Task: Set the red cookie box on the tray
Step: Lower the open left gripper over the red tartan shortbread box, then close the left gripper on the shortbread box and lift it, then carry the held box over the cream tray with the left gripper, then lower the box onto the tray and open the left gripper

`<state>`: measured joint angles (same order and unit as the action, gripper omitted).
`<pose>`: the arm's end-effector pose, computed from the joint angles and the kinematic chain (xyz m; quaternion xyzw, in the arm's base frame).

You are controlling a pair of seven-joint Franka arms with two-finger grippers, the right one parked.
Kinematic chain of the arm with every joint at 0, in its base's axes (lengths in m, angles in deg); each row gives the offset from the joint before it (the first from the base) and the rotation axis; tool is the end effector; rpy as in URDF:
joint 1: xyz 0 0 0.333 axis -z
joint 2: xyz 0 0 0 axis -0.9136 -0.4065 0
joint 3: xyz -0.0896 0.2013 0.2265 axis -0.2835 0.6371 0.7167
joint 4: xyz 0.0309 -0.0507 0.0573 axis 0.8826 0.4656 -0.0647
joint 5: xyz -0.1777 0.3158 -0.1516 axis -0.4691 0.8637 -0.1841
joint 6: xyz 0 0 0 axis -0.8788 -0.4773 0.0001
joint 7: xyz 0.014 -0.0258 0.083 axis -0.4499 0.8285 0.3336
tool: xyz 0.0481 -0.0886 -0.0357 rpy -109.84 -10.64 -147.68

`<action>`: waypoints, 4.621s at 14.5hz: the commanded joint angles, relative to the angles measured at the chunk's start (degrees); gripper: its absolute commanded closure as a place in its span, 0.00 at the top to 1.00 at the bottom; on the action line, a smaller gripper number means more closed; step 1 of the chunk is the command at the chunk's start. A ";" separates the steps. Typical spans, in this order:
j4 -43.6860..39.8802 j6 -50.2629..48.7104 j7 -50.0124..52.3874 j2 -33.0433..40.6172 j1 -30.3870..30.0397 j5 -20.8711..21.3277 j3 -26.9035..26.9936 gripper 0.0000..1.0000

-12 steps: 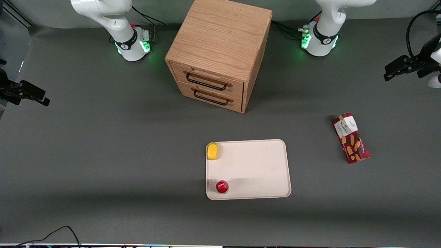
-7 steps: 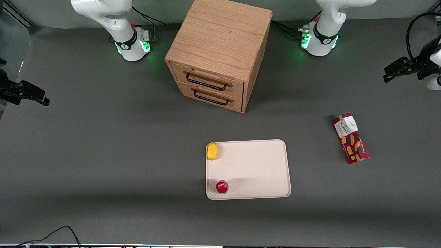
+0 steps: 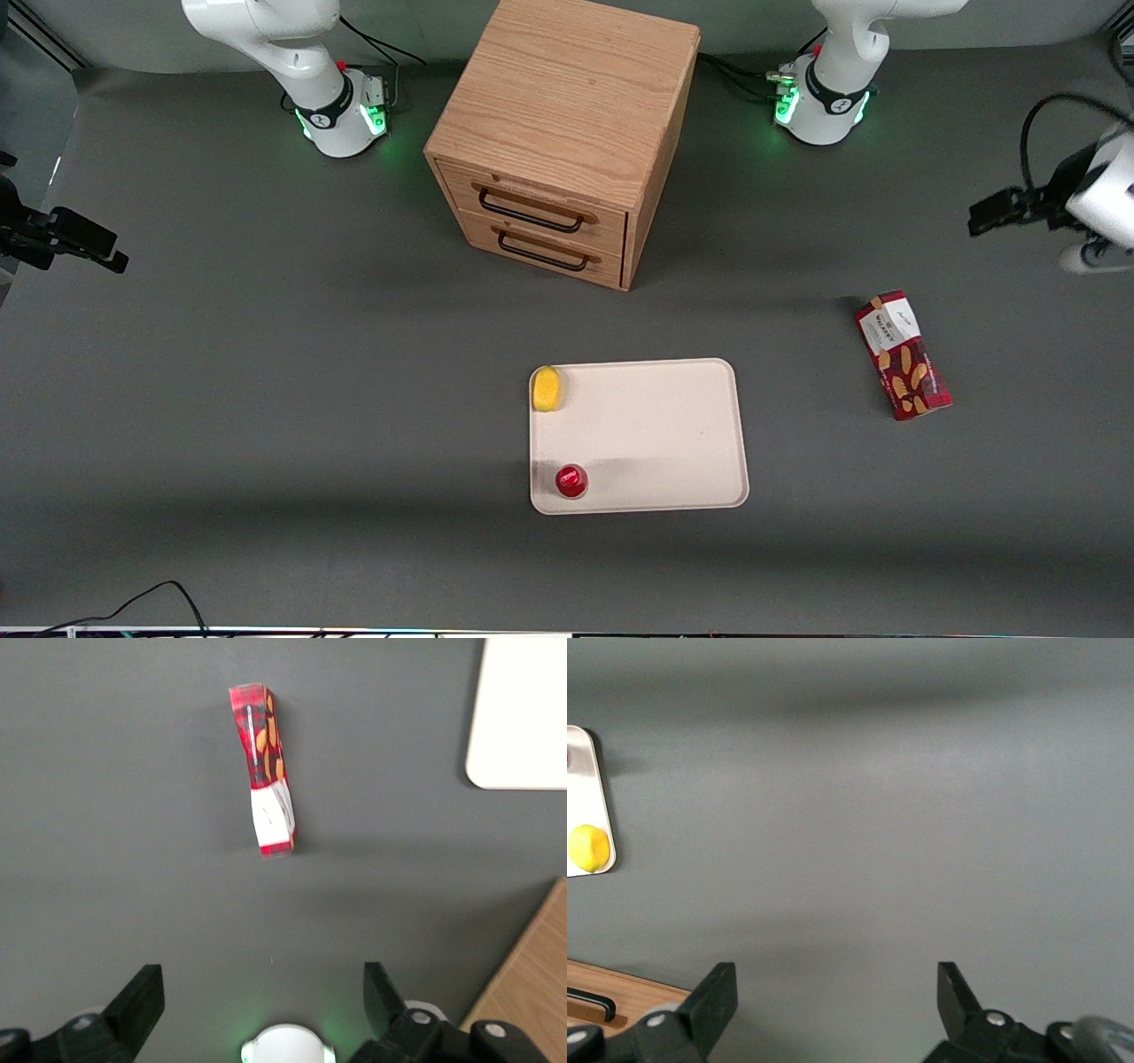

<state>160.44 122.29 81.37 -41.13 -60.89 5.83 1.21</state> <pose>0.5289 0.0179 0.5429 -0.9965 -0.0331 0.0752 0.0157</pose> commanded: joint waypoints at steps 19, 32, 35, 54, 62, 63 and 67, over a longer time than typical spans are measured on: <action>20.82 55.73 -12.77 -24.27 -0.47 -14.46 3.66 0.00; -9.78 2.10 -2.49 -11.96 3.22 -4.72 2.61 0.00; -21.70 -8.07 0.31 -14.60 5.24 -3.82 2.25 0.00; -20.32 40.15 50.69 -47.20 8.67 13.85 -19.81 0.00; -20.84 41.60 50.78 -48.45 8.32 13.67 -19.81 1.00; -21.89 37.14 50.69 -47.74 8.23 13.41 -20.07 1.00; -35.83 8.78 49.64 -46.42 7.27 11.05 -25.86 1.00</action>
<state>131.65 143.25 130.65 -88.69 -53.18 18.15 -22.13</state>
